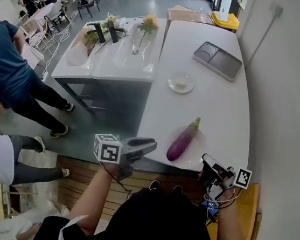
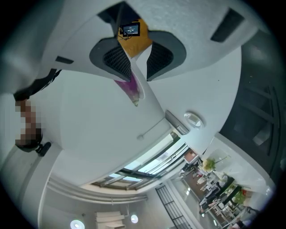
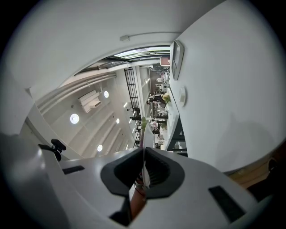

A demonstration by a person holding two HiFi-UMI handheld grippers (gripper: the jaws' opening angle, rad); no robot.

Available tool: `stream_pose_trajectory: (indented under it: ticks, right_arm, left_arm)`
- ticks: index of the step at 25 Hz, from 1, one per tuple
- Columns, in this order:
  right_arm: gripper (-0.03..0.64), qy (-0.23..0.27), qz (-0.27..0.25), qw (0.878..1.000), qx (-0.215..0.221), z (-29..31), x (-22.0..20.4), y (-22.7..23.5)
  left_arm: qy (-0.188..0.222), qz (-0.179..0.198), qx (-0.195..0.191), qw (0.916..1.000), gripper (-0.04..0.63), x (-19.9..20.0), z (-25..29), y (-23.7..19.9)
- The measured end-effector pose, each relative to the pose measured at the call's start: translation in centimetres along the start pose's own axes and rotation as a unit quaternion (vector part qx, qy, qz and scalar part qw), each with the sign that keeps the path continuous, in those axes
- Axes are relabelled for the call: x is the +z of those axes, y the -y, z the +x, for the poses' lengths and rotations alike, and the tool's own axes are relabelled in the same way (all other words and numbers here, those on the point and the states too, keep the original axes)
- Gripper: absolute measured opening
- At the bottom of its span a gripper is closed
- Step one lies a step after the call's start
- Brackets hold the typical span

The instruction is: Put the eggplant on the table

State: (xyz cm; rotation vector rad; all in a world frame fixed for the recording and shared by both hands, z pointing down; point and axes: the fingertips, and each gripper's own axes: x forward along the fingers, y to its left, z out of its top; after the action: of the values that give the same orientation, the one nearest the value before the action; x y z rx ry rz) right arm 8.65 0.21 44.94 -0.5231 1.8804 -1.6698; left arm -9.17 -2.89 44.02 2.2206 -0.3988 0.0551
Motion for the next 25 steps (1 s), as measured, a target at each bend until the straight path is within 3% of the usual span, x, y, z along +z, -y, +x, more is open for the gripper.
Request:
stream_pose_trajectory:
  ticks: [5, 14, 21, 25]
  right_arm:
    - [0.009, -0.011, 0.004, 1.000, 0.006, 0.5, -1.1, -0.3]
    - [0.009, -0.036, 0.014, 0.999, 0.008, 2.1, -3.3, -0.2]
    - [0.009, -0.051, 0.021, 0.998, 0.009, 3.5, -4.6, 0.2]
    - [0.009, -0.058, 0.023, 0.998, 0.004, 4.2, -5.4, 0.5]
  left_arm:
    - [-0.005, -0.050, -0.029, 0.9983, 0.173, 0.6, 0.0, 0.4]
    - [-0.031, -0.093, -0.035, 0.9946, 0.173, -0.2, -0.7, -0.2]
    - [-0.033, -0.102, -0.040, 0.9935, 0.142, -0.7, -1.4, -0.9]
    - [-0.035, -0.097, -0.039, 0.9939, 0.073, -0.9, -2.3, -1.2]
